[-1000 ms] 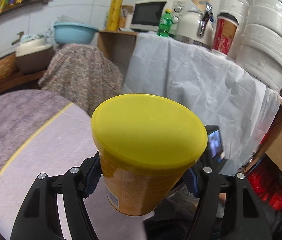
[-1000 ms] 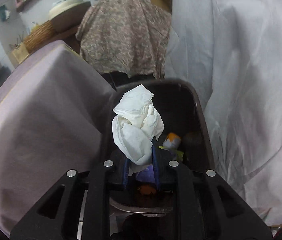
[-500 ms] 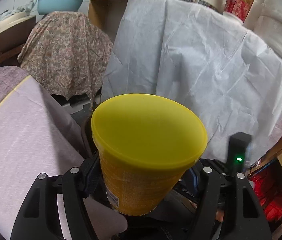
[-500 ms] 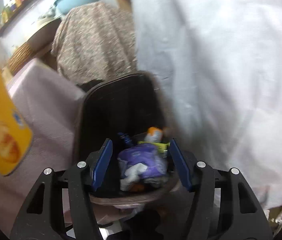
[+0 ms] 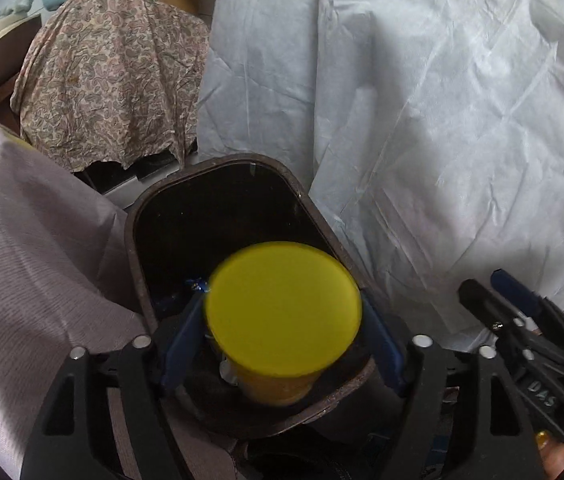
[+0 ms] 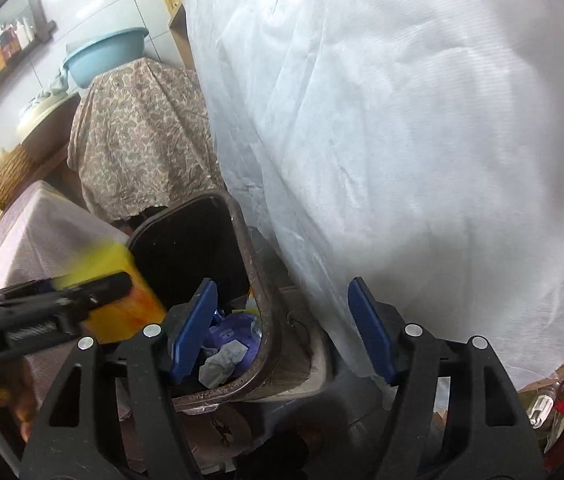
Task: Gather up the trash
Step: 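Lower the yellow-lidded cup into the bin with the left tool and open it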
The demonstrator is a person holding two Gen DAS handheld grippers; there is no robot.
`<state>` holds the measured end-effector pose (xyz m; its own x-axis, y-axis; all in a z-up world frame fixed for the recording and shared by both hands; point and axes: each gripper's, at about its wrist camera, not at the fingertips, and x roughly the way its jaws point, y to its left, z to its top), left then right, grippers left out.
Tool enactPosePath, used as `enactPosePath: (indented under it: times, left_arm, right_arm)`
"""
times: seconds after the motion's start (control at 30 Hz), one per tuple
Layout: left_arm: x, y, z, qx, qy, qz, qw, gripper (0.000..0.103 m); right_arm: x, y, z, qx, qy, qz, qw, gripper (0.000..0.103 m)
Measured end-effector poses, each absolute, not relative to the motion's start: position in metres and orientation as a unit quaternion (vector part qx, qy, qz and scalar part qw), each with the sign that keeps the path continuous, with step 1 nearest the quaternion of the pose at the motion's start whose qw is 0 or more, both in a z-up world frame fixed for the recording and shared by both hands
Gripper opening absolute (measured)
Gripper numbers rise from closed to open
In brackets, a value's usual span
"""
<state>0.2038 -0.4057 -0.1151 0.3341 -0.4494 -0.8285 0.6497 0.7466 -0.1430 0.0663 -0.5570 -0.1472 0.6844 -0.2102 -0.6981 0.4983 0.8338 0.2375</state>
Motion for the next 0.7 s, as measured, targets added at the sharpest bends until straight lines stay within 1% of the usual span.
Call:
enactPosePath:
  times: [0.27,0.37,0.53,0.6,0.63,0.7]
  left_arm:
    - [0.195,-0.400,-0.101,0.103,0.443,-0.345,0.821,0.082]
    - [0.188,-0.390,-0.088,0.090,0.429,-0.352,0.827,0.083]
    - [0.172,-0.368,-0.060,0.082,0.396,-0.360,0.841,0.087]
    - [0.161,-0.354,-0.046,0.081,0.379,-0.367,0.846,0.089]
    - [0.157,-0.347,-0.041,0.080,0.371,-0.368,0.849,0.091]
    - [0.146,-0.326,-0.028,0.077,0.347,-0.368,0.859,0.096]
  right_arm:
    - [0.060,-0.551,-0.137,0.205,0.326,-0.206,0.900,0.070]
    - [0.059,-0.546,-0.132,0.197,0.320,-0.211,0.902,0.072]
    - [0.058,-0.533,-0.121,0.178,0.315,-0.216,0.907,0.073]
    - [0.056,-0.525,-0.114,0.164,0.309,-0.221,0.910,0.079]
    - [0.055,-0.521,-0.111,0.158,0.304,-0.223,0.913,0.085]
    - [0.053,-0.514,-0.103,0.153,0.294,-0.221,0.917,0.086]
